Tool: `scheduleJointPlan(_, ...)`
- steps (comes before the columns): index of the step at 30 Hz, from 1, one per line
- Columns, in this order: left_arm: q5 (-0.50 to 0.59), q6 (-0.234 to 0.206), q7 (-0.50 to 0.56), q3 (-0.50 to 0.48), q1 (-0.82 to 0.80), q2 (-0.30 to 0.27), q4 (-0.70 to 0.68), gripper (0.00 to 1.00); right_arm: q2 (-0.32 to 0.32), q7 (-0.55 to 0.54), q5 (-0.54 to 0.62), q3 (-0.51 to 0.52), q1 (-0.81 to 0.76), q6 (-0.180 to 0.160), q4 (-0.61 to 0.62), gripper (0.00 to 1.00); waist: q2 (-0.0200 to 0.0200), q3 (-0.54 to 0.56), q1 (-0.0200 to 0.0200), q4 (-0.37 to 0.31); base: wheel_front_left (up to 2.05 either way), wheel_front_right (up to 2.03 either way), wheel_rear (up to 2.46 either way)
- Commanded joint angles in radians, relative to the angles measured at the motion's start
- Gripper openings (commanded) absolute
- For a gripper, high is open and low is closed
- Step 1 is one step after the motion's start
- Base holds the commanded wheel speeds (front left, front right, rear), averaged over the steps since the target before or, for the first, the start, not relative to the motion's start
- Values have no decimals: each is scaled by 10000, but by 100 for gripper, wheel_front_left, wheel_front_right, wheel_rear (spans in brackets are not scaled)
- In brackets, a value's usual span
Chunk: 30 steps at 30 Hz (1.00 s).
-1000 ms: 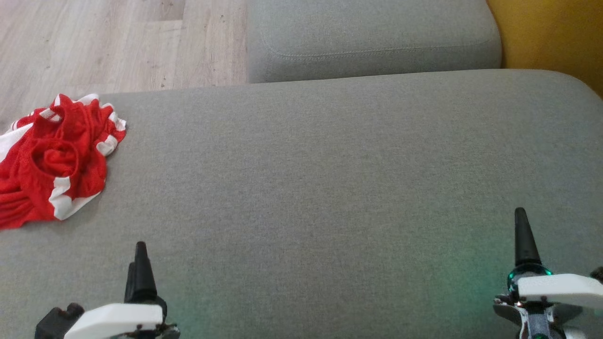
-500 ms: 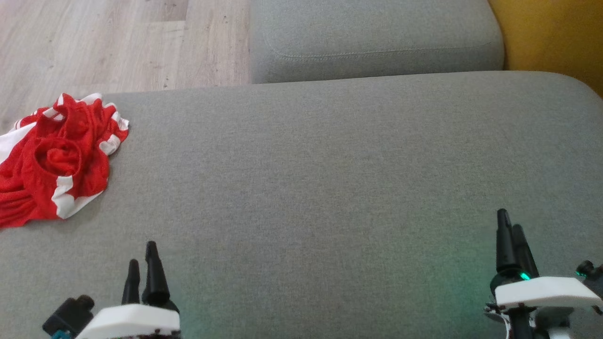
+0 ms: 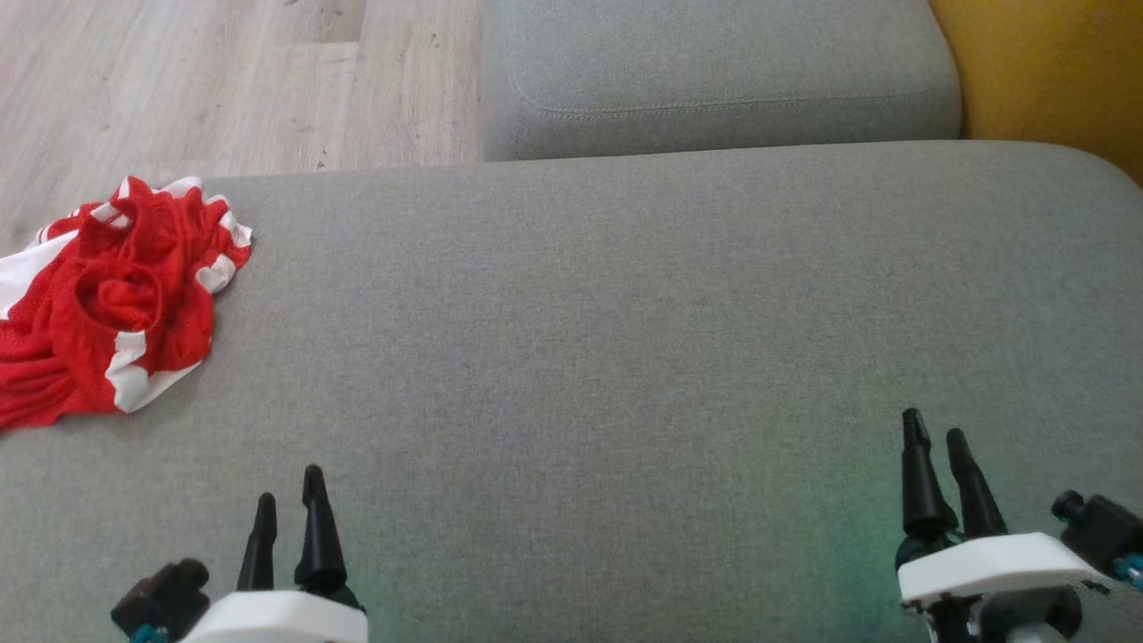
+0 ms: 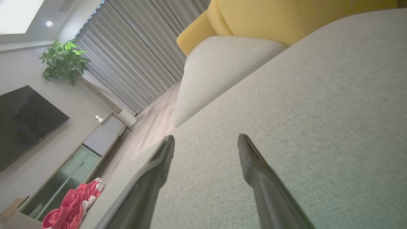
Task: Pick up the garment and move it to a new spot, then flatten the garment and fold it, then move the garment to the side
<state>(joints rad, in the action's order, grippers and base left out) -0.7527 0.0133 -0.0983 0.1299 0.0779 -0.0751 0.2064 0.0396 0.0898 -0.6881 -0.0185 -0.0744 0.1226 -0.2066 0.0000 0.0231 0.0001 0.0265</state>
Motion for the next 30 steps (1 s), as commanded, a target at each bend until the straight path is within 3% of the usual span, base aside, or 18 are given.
scheduleJointPlan(1,340,-86,-134,-116,-177,-143,-341,100,67,210,390,-197,259,48,316,100,0,5,-1,6,0,0,0)
scheduleJointPlan(30,3158,-790,-196,381,271,-379,-621,100,88,649,4048,-714,375,66,394,100,0,78,-1,135,0,0,0)
